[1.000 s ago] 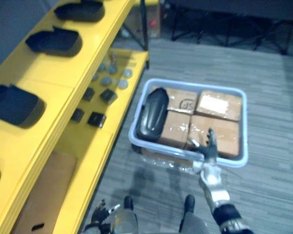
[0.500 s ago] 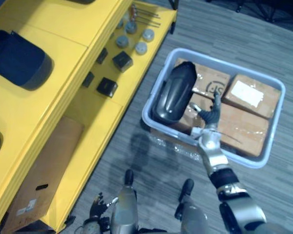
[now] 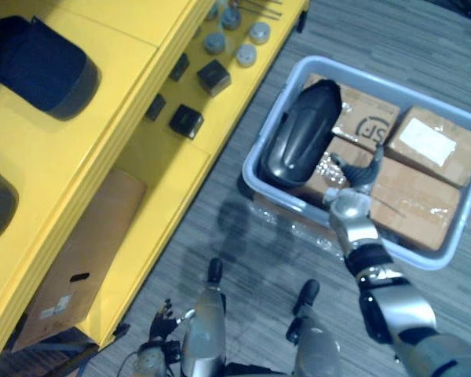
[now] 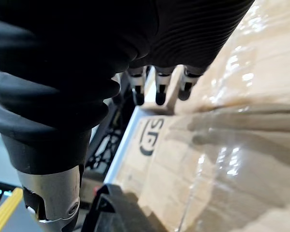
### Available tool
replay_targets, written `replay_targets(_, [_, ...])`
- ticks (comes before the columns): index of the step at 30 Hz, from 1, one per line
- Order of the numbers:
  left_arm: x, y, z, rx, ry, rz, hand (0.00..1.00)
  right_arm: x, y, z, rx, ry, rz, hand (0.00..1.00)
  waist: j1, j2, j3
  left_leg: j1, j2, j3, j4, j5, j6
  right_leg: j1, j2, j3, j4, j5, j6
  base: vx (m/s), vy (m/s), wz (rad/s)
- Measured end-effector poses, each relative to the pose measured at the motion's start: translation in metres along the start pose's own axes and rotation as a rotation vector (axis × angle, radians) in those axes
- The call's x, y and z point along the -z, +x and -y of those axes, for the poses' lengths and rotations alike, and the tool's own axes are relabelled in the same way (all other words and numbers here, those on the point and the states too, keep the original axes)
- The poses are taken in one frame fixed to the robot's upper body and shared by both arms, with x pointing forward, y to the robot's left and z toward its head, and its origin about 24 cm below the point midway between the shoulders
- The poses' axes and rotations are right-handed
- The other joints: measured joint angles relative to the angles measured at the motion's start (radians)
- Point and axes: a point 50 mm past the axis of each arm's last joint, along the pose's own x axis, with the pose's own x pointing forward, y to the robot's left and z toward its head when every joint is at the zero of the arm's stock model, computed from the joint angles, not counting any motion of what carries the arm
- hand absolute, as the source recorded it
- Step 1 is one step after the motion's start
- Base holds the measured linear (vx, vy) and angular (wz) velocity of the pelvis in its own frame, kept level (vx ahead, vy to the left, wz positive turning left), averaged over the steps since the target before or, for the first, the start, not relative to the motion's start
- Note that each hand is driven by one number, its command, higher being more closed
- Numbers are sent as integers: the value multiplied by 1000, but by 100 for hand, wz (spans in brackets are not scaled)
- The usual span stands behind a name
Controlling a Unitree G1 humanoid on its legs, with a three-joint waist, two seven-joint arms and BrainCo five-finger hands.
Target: Walk over and take plastic housings, then place them on the shelf
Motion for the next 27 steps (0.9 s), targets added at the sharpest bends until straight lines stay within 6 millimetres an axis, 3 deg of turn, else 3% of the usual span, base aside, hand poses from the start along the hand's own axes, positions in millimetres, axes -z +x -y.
replay_targets(11, [-1,1,2,36,28,-6,0,-46,19,6,2,58,183,0,2,5,3,-10,-17,-17,-26,23,6,-13,-15,-16,12,-2,3,-2,7,6])
replay_targets(15, [-2,2,4,47,32,-6,0,-43,19,4,-25,37,167,0,2,12,6,-8,-17,-18,-49,41,5,-22,-16,-20,18,-2,3,-10,-3,2])
replay_targets(27, [-1,3,6,62,31,-20,0,-8,16,-3,-129,-139,-24,0,3,20,8,8,-16,-15,-98,73,4,-32,-18,-17,23,-3,1,0,0,0])
